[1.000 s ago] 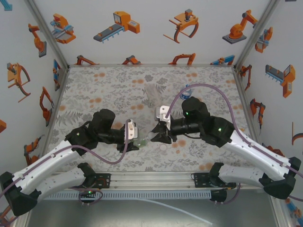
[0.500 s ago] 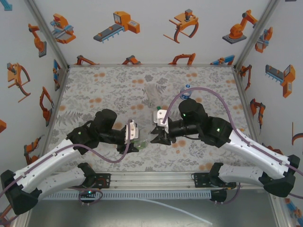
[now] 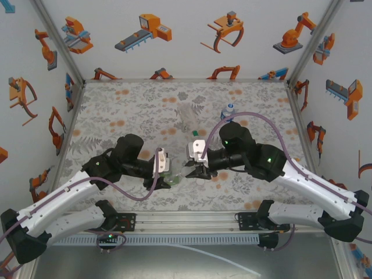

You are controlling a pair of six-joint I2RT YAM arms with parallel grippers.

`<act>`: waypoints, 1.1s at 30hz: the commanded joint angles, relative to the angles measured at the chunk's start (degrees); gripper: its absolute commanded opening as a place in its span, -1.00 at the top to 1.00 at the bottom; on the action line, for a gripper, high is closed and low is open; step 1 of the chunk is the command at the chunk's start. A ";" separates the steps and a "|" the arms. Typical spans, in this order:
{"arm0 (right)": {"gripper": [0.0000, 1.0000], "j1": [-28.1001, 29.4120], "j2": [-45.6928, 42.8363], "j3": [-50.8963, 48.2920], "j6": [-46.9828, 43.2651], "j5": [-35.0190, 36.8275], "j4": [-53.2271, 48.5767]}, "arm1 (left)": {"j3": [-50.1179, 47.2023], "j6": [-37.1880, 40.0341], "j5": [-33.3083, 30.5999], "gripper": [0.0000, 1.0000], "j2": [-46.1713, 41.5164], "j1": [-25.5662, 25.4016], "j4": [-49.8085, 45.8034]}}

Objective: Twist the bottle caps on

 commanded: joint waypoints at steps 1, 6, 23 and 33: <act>1.00 0.33 -0.65 -0.24 -2.89 0.45 -0.19 | 3.04 2.55 5.35 1.00 -1.36 -0.43 3.56; 1.00 0.28 -0.51 -0.37 -4.22 -0.46 -0.47 | 4.26 4.16 6.64 1.00 -1.02 -0.47 1.07; 1.00 0.29 2.90 -1.03 13.32 1.84 7.58 | 5.39 3.05 -1.46 1.00 -0.48 -0.45 4.08; 1.00 0.23 3.94 -3.65 55.87 26.12 10.79 | 1.20 -0.28 -9.77 1.00 -2.61 -0.56 11.33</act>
